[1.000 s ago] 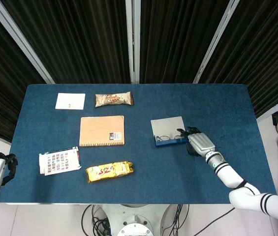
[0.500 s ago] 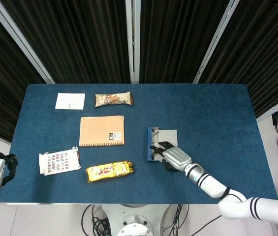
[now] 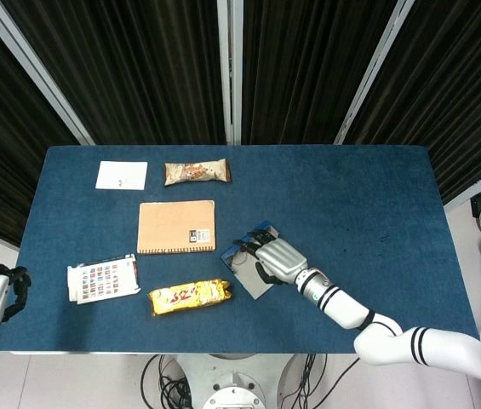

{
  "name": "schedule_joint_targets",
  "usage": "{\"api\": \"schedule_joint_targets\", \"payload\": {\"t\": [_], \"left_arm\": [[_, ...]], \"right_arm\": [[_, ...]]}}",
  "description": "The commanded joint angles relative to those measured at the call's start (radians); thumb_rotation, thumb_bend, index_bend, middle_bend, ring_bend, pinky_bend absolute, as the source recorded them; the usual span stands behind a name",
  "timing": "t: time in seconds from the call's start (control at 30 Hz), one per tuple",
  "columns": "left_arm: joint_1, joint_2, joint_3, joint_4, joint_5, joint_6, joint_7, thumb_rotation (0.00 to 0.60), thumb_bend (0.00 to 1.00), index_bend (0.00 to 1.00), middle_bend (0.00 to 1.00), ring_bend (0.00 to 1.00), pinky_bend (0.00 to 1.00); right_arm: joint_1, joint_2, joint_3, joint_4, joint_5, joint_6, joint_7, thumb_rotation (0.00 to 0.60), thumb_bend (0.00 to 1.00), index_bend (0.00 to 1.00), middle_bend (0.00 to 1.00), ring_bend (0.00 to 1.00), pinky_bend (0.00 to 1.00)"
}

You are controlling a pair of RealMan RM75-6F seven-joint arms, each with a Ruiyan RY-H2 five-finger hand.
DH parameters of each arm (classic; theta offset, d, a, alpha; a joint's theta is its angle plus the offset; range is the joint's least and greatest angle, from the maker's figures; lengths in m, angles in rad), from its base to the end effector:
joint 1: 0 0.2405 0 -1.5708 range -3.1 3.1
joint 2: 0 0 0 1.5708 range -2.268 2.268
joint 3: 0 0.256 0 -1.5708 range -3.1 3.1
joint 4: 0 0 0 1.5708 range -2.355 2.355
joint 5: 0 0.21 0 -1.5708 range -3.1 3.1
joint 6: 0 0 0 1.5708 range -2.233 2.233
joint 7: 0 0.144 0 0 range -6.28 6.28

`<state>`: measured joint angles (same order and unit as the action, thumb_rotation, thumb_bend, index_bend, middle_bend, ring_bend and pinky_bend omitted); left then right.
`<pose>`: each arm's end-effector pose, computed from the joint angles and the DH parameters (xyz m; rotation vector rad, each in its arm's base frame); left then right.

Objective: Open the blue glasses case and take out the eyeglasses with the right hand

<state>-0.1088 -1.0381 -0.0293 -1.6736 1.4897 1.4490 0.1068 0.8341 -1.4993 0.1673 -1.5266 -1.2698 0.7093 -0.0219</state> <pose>-0.3056 0.1833 0.1722 -1.4611 -0.8344 -0.7914 -0.1093 -0.3308 -0.0358 2.1607 -1.1665 0.9893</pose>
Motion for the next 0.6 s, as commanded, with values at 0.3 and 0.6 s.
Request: {"api": "schedule_joint_targets", "payload": {"t": [0.3,0.6], "left_arm": [[0.0,-0.001,-0.001,0.0,-0.003,0.0,0.003,0.6,0.58,0.67,0.64,0.45,0.45],[0.001,-0.001,-0.001,0.0,-0.004,0.0,0.001,0.6,0.58,0.67,0.64,0.45,0.45]], "right_arm": [[0.108,-0.101,0.059,0.225,0.174,-0.102,-0.044,0.6,0.78,0.0,0.2,0.0,0.0],[0.133,-0.099,0.032,0.282,0.26,-0.153,-0.075,0.6,0.78,0.0,0.23,0.0,0.0]]}}
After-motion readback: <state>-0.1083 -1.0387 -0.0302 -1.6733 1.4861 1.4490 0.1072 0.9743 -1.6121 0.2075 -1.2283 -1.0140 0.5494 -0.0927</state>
